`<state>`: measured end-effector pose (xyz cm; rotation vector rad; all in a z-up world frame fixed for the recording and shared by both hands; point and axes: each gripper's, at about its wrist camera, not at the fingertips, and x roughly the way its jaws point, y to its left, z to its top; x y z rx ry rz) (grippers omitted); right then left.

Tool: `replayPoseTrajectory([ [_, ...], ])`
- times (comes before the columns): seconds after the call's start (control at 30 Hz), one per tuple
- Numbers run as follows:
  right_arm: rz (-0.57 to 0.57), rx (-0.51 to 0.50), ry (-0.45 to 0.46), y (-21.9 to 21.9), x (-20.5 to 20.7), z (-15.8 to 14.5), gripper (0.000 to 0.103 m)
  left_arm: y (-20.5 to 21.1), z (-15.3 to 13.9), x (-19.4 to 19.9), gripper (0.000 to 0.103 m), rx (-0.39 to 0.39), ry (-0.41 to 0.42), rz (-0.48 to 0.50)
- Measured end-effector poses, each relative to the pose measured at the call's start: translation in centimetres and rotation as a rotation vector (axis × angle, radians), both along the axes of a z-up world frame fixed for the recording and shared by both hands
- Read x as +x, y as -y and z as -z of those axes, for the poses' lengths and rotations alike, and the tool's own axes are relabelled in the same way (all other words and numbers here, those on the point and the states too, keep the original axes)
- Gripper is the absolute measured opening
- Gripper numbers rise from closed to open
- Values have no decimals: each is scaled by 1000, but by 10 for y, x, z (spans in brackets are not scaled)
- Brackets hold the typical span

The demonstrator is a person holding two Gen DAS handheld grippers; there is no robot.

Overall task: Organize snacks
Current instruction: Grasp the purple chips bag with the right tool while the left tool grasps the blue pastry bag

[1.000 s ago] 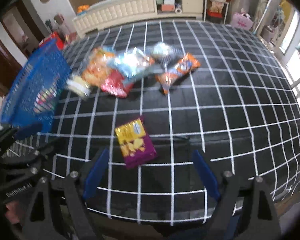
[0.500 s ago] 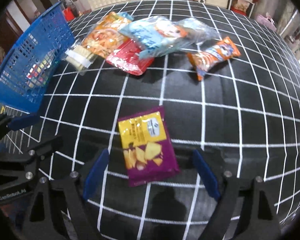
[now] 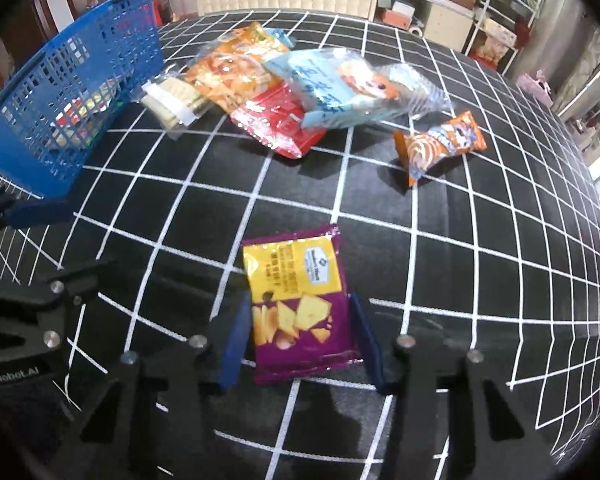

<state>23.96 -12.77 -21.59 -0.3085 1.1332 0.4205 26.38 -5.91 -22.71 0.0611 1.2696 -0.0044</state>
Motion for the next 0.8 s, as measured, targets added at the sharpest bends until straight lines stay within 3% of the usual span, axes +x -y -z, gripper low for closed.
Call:
replayPoseTrajectory([
  [0.3,121,93,11,31,8,-27,53,16,-27,31,68,0,38,78],
  [0.5,215,169,54,63,31,-58,53,43,-58,71,69,-8,98,216],
  [0.57,237,193,67,72,37,-66,53,52,-64,83,81,-23,92,271],
  [0.67,260,231,78,79,46,-70,53,69,-66,100,82,-7,79,364],
  [0.8,281,280,76,86,53,-66,53,88,-57,123,82,55,2,434],
])
